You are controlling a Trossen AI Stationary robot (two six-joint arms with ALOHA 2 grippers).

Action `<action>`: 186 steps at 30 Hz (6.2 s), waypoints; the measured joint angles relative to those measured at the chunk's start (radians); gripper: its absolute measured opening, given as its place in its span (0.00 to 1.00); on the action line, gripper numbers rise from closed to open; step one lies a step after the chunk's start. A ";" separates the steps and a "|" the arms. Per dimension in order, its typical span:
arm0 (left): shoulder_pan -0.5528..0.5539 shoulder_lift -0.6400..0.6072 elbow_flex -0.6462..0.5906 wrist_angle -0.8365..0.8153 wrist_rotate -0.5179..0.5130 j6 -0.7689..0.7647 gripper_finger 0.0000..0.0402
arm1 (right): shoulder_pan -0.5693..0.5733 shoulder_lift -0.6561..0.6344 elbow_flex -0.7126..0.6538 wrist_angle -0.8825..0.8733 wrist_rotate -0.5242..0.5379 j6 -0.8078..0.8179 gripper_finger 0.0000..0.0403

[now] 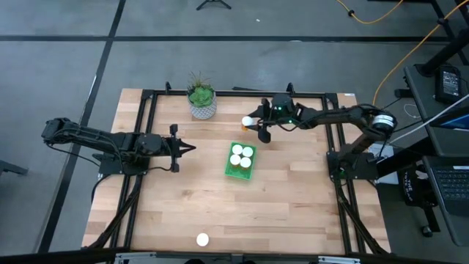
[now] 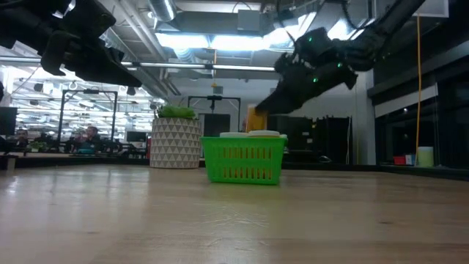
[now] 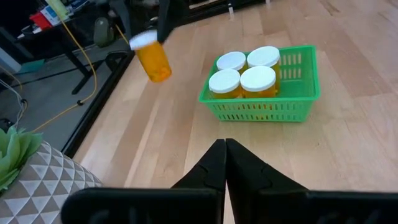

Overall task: Pick and place pill bottles into a basket
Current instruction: Put the orange pill bottle into the green basket

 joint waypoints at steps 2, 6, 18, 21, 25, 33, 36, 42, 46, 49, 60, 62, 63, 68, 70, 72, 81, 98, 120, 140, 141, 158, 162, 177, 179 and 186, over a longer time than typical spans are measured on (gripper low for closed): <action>0.000 0.000 0.000 0.000 0.000 0.000 0.01 | 0.011 -0.038 0.000 -0.020 -0.001 0.001 0.57; 0.000 0.000 0.000 0.000 0.000 0.000 0.01 | 0.043 -0.118 0.000 -0.063 -0.002 0.003 0.57; 0.000 0.000 0.000 -0.004 -0.008 0.024 0.01 | 0.262 -0.213 0.000 -0.122 0.000 0.086 0.57; 0.000 0.000 0.000 -0.003 -0.007 0.005 0.00 | 0.324 -0.213 0.000 -0.124 0.041 0.109 0.57; 0.000 0.000 0.000 -0.003 -0.006 -0.046 0.01 | 0.413 -0.212 0.000 -0.136 0.113 0.128 0.57; 0.000 0.000 0.000 0.001 -0.019 -0.089 0.01 | 0.560 -0.212 0.000 -0.148 0.197 0.186 0.57; 0.000 0.000 0.000 0.002 -0.019 -0.121 0.00 | 0.605 -0.212 0.000 -0.171 0.292 0.181 0.57; 0.000 0.000 0.000 0.001 -0.019 -0.179 0.01 | 0.649 -0.212 0.000 -0.171 0.382 0.143 0.57; 0.000 0.000 0.000 0.001 -0.019 -0.187 0.01 | 0.647 -0.212 0.000 -0.171 0.389 0.153 0.57; 0.000 0.000 0.000 0.001 -0.019 -0.187 0.01 | 0.648 -0.212 0.000 -0.172 0.388 0.153 0.57; 0.000 0.000 0.000 0.001 -0.018 -0.194 0.00 | 0.648 -0.142 -0.003 -0.148 0.388 0.153 0.57; 0.000 0.000 0.000 0.001 -0.018 -0.194 0.01 | 0.648 -0.117 -0.003 -0.127 0.388 0.153 0.57; 0.000 0.000 0.000 0.001 -0.018 -0.194 0.01 | 0.647 -0.105 -0.003 -0.120 0.388 0.153 0.57; 0.000 0.000 0.000 0.000 -0.018 -0.194 0.01 | 0.647 -0.063 -0.003 -0.115 0.418 0.150 0.57; 0.000 0.000 0.000 0.000 -0.018 -0.194 0.01 | 0.647 -0.054 -0.003 -0.112 0.422 0.150 0.57; 0.000 0.000 0.000 0.000 -0.018 -0.194 0.00 | 0.647 -0.047 -0.003 -0.113 0.422 0.149 0.57; 0.000 0.000 0.000 0.000 -0.017 -0.201 0.00 | 0.643 -0.038 -0.003 -0.110 0.425 0.133 0.57; 0.000 0.000 0.000 -0.007 -0.017 -0.201 0.01 | 0.643 -0.012 -0.004 -0.139 0.436 0.154 0.57; 0.000 0.004 0.000 -0.022 -0.017 -0.210 0.01 | 0.639 0.046 -0.004 -0.098 0.459 0.150 0.57; -0.001 0.004 0.000 -0.025 -0.017 -0.210 0.01 | 0.639 0.091 -0.003 -0.068 0.458 0.140 0.57; -0.001 0.004 0.000 -0.026 -0.017 -0.210 0.01 | 0.639 0.091 -0.003 -0.071 0.458 0.134 0.57; -0.001 0.004 0.000 -0.026 -0.017 -0.220 0.01 | 0.639 0.089 -0.003 -0.107 0.458 0.101 0.57; -0.001 0.004 0.000 -0.026 -0.017 -0.220 0.00 | 0.639 0.089 -0.003 -0.109 0.458 0.096 0.57; -0.001 0.004 0.000 -0.026 -0.016 -0.220 0.00 | 0.639 0.089 -0.003 -0.119 0.455 0.085 0.70; -0.001 0.004 0.000 -0.026 -0.017 -0.220 0.00 | 0.639 0.088 -0.003 -0.120 0.455 0.077 0.72; -0.001 0.004 0.000 -0.030 -0.016 -0.222 0.00 | 0.639 0.043 0.001 -0.199 0.456 0.084 0.71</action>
